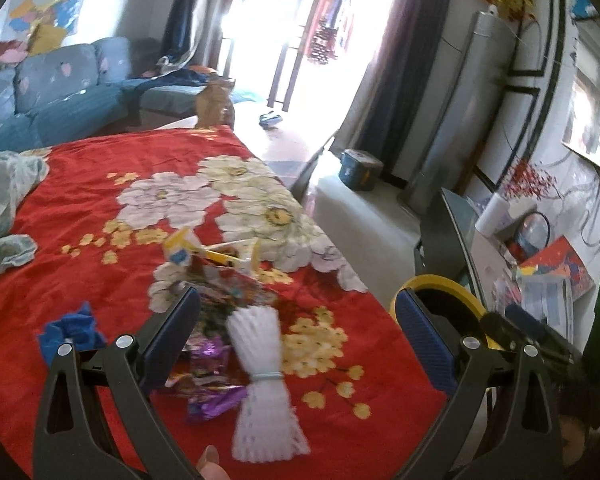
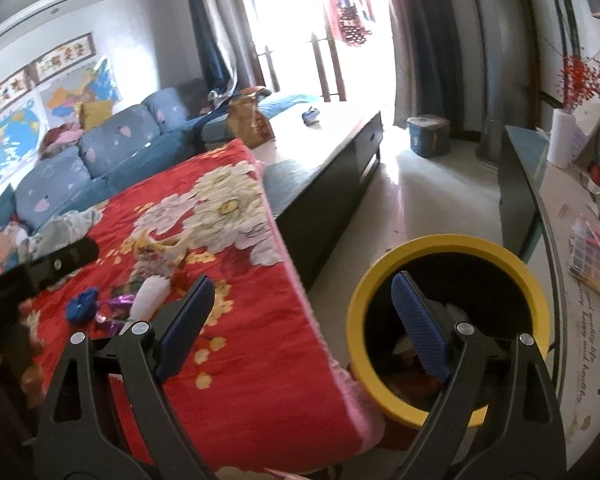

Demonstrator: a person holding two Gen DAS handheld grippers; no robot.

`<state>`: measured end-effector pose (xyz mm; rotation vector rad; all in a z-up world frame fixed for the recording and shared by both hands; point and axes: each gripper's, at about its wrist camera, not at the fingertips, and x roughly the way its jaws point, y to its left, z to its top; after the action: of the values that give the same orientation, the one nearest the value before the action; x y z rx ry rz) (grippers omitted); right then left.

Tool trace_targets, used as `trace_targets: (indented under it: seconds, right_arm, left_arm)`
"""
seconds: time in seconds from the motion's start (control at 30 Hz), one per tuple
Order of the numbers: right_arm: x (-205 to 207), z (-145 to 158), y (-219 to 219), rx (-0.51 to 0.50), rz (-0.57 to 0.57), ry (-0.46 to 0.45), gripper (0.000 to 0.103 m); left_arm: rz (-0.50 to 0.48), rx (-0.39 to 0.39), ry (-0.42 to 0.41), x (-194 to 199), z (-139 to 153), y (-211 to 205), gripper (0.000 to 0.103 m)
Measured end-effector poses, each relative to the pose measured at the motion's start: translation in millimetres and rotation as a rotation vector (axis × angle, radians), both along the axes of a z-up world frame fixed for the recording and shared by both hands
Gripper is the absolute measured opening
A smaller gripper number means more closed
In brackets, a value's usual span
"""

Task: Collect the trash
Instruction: 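Move both open tools back over the remaining trash on the bedspread, then grasp another white foam net bundle with the right tool while the left tool grasps purple candy wrappers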

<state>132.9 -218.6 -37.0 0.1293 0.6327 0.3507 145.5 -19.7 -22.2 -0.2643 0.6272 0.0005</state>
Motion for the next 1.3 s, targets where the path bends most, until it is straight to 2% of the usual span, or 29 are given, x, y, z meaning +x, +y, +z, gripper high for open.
trace_targets:
  seconds: [0.43,0.87,0.93,1.0,1.2,1.3]
  right_arm:
    - [-20,-5,55,-0.037,0.146,0.02,0.082]
    - [-37,-25,117,-0.058,0.316,0.097,0.082]
    - [-38,-28,124,-0.053,0.338,0.113,0.082]
    - [-39,-31,130,-0.051,0.353,0.125,0.08]
    - [-34,-47,145,-0.032,0.382,0.197,0.068]
    - [-34,-54,150,-0.024,0.396,0.224,0.063]
  left_arm:
    - [0.133,-0.059,0.001,-11,-2,60,0.095]
    - [0.186,-0.055,0.087,-24,-28,100,0.093]
    - [0.18,-0.072,0.112,-26,-34,107,0.084]
    - [0.17,-0.094,0.128,-29,-40,112,0.08]
    - [0.1,-0.166,0.18,-36,-61,117,0.061]
    - [0.057,-0.17,0.202,-35,-69,112,0.053]
